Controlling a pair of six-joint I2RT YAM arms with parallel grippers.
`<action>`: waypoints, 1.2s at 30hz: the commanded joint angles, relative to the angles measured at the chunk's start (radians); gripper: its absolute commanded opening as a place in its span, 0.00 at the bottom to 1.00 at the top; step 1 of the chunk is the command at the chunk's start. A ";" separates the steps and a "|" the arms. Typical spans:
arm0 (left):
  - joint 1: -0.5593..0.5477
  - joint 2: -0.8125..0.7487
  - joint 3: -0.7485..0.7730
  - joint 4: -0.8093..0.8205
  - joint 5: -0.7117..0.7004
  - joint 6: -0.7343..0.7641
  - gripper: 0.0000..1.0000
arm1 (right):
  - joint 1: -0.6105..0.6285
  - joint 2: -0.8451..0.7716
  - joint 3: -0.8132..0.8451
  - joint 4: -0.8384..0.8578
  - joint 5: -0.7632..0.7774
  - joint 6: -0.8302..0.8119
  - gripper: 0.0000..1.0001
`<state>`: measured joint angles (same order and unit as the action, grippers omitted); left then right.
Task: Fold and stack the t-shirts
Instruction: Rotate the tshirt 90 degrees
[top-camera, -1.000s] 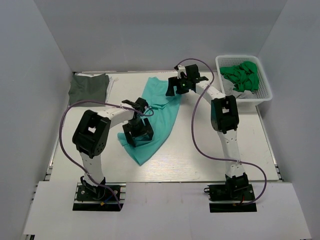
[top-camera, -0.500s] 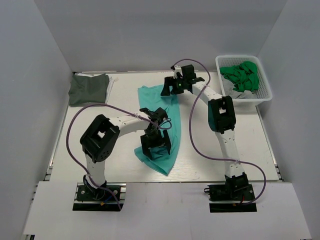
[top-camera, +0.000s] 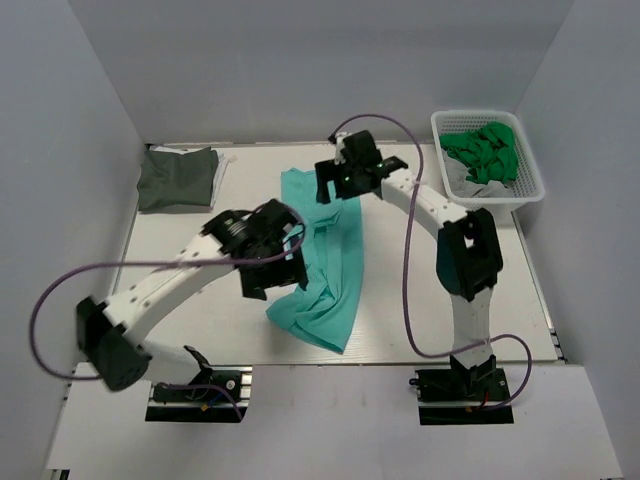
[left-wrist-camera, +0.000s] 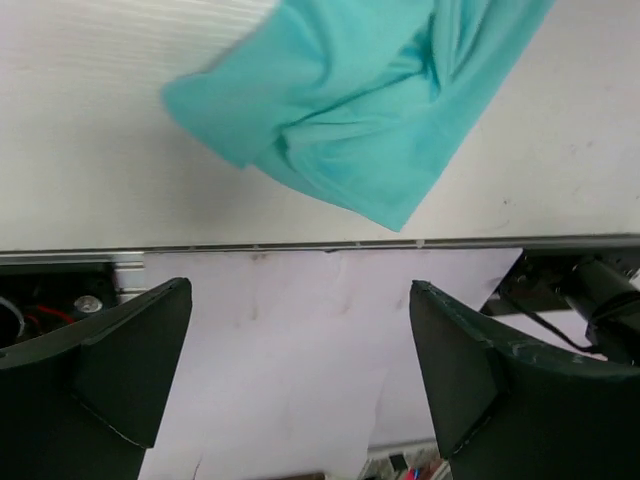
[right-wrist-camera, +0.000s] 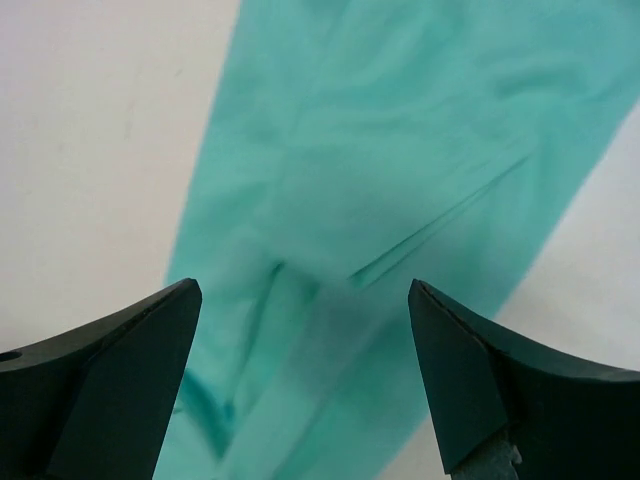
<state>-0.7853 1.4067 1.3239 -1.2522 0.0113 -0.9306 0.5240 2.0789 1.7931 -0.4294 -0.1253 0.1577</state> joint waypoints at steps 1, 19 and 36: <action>0.011 -0.171 -0.101 -0.001 -0.157 -0.073 1.00 | 0.102 -0.084 -0.134 -0.057 0.191 0.179 0.90; 0.011 -0.241 -0.290 0.114 -0.149 -0.126 1.00 | 0.220 0.162 -0.035 -0.189 0.394 0.439 0.90; 0.011 -0.143 -0.328 0.180 -0.120 -0.108 1.00 | 0.166 0.031 0.062 -0.064 0.167 0.180 0.90</action>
<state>-0.7753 1.2797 1.0199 -1.1122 -0.1291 -1.0431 0.6804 2.3074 1.9125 -0.5816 0.1680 0.4007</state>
